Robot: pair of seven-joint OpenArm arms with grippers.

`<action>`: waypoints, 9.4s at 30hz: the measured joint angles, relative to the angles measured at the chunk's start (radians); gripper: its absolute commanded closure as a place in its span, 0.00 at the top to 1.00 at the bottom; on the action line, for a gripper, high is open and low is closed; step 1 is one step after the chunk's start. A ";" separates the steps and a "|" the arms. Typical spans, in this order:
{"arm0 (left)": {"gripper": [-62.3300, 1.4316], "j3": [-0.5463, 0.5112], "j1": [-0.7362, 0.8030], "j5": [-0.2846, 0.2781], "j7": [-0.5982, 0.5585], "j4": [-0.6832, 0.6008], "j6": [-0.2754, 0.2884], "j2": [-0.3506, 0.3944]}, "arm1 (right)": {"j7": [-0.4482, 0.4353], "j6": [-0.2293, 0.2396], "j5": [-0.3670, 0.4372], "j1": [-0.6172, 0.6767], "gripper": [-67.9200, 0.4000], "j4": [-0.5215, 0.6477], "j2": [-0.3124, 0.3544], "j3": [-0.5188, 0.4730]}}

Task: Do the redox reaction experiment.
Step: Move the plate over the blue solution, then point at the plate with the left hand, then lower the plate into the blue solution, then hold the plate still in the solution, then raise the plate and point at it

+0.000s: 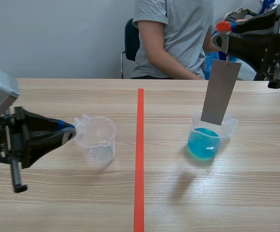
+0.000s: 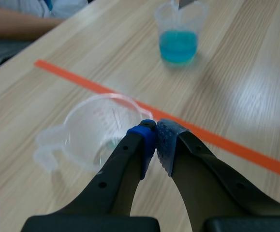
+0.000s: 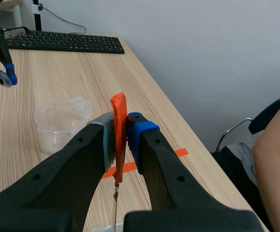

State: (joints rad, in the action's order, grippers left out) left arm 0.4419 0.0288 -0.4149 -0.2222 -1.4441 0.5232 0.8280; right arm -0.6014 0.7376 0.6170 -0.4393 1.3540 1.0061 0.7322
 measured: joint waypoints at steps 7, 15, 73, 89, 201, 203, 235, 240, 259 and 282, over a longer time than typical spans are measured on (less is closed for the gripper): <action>0.09 0.165 -0.253 0.056 0.125 0.127 -0.056 -0.235 | 0.000 0.000 0.000 0.000 0.03 0.000 0.000 0.000; 0.09 0.309 -0.434 0.079 0.143 0.374 -0.076 -0.436 | 0.000 0.000 0.000 0.000 0.03 0.000 0.000 0.000; 0.09 0.487 -0.594 0.100 0.098 0.740 -0.243 -0.787 | 0.000 0.000 0.000 0.000 0.03 0.000 0.000 0.000; 0.09 0.487 -0.594 0.100 0.091 0.740 -0.243 -0.785 | 0.000 0.000 0.000 0.000 0.03 0.000 0.000 0.000; 0.09 -0.560 0.888 -0.085 0.053 0.000 -0.261 -0.310 | -0.117 0.000 -0.412 0.000 0.03 -0.349 -0.269 -0.004; 0.09 -0.560 0.888 -0.085 0.053 0.000 -0.261 -0.310 | -0.117 0.000 -0.412 0.000 0.03 -0.349 -0.269 -0.004; 0.09 -0.560 0.888 -0.085 0.053 0.000 -0.261 -0.310 | -0.270 0.000 -0.255 0.000 0.03 -0.242 -0.058 -0.005; 0.09 -0.560 0.888 -0.085 0.053 0.000 -0.261 -0.310 | -0.269 0.000 -0.212 0.000 0.03 -0.190 -0.027 -0.005; 0.09 -0.560 0.888 -0.085 0.053 0.000 -0.261 -0.310 | -0.269 0.000 -0.096 0.000 0.03 -0.050 0.079 -0.015; 0.09 -0.558 0.888 -0.091 -0.043 -0.001 -0.178 -0.129 | -0.265 0.000 -0.088 0.000 0.03 -0.047 0.085 -0.055</action>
State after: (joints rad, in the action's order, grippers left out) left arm -0.1162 0.9173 -0.5060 -0.2657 -1.4452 0.3450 0.6987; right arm -0.8665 0.7380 0.5289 -0.4393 1.3075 1.0916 0.6769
